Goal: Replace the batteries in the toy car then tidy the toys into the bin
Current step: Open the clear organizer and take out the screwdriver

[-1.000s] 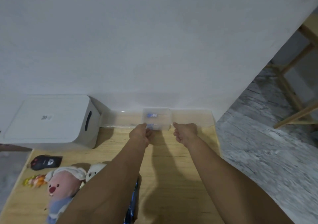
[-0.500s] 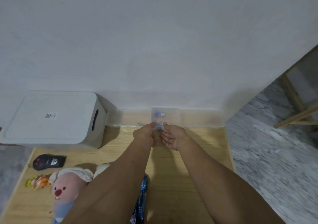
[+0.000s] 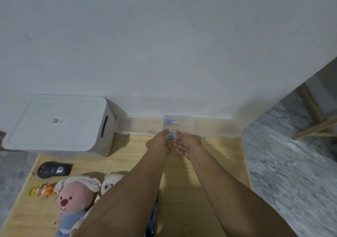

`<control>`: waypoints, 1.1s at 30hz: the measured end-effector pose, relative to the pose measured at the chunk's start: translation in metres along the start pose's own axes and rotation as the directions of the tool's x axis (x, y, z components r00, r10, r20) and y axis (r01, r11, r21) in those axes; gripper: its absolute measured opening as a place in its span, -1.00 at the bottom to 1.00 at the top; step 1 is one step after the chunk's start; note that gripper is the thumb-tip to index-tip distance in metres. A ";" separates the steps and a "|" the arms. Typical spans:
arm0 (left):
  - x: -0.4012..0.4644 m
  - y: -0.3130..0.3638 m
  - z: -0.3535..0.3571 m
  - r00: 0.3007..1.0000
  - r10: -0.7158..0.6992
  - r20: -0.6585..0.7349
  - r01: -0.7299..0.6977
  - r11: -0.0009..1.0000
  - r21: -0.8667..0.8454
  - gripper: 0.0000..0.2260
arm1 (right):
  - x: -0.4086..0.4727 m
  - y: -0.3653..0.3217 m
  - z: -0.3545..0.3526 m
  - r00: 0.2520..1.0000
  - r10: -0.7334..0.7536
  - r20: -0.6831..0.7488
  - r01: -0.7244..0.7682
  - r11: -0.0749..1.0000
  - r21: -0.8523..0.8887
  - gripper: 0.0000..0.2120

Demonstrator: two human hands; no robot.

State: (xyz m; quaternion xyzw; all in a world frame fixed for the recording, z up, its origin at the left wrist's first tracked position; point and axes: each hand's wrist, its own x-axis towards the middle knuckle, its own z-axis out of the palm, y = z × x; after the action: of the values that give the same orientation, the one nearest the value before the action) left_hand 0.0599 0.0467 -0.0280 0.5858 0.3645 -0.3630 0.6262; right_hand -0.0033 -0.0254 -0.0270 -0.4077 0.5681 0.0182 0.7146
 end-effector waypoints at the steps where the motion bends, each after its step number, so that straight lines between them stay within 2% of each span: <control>1: 0.001 0.000 0.000 0.998 -0.039 0.056 0.039 0.999 -0.001 -0.36 | 0.000 0.000 0.001 1.000 -0.008 -0.004 0.008 1.000 0.001 -0.75; 7: -0.007 0.003 -0.005 0.988 -0.045 0.150 0.049 0.998 -0.026 -0.49 | -0.006 -0.009 -0.002 0.998 -0.063 0.004 0.063 0.998 0.018 -0.76; 11: -0.013 0.005 -0.011 0.978 -0.070 0.196 0.082 0.995 -0.056 -0.42 | -0.013 -0.015 -0.002 0.997 -0.081 -0.016 0.081 0.997 -0.012 -0.81; 14: -0.012 0.014 -0.021 0.987 -0.046 0.154 0.054 0.997 -0.048 -0.42 | -0.016 -0.014 0.000 0.992 -0.101 -0.075 0.091 0.989 -0.120 -0.76; 19: 0.003 0.037 -0.048 0.994 -0.014 0.111 0.011 1.000 0.023 -0.68 | -0.020 -0.010 -0.001 0.973 -0.197 -0.121 0.139 0.918 -0.370 -0.75; 21: 0.010 0.047 -0.059 0.995 -0.010 0.100 0.004 0.998 0.057 -0.70 | -0.025 -0.008 0.001 0.976 -0.203 -0.074 0.143 0.862 -0.486 -0.72; 25: 0.027 0.061 -0.075 0.997 0.022 0.070 -0.027 0.997 0.077 -0.70 | -0.029 0.001 0.022 0.994 -0.104 0.023 0.099 0.828 -0.552 -0.65; 28: 0.044 0.068 -0.083 0.999 0.038 0.038 -0.040 0.997 0.068 -0.76 | -0.029 0.008 0.046 0.996 -0.064 0.057 0.084 0.871 -0.485 -0.74; 31: 0.059 0.072 -0.092 0.998 0.055 0.042 -0.058 0.995 0.083 -0.78 | -0.028 0.014 0.070 0.989 0.034 0.142 -0.010 0.985 -0.170 -0.77; 33: 0.065 0.073 -0.095 0.996 0.060 0.059 -0.066 0.992 0.106 -0.76 | -0.024 0.018 0.084 0.981 0.084 0.173 -0.087 0.996 0.007 -0.76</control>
State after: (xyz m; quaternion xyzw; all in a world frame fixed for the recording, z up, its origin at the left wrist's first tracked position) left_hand 0.1521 0.1432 -0.0553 0.6196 0.3083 -0.3783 0.6148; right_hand 0.0463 0.0474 -0.0150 -0.3747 0.5212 0.0799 0.7626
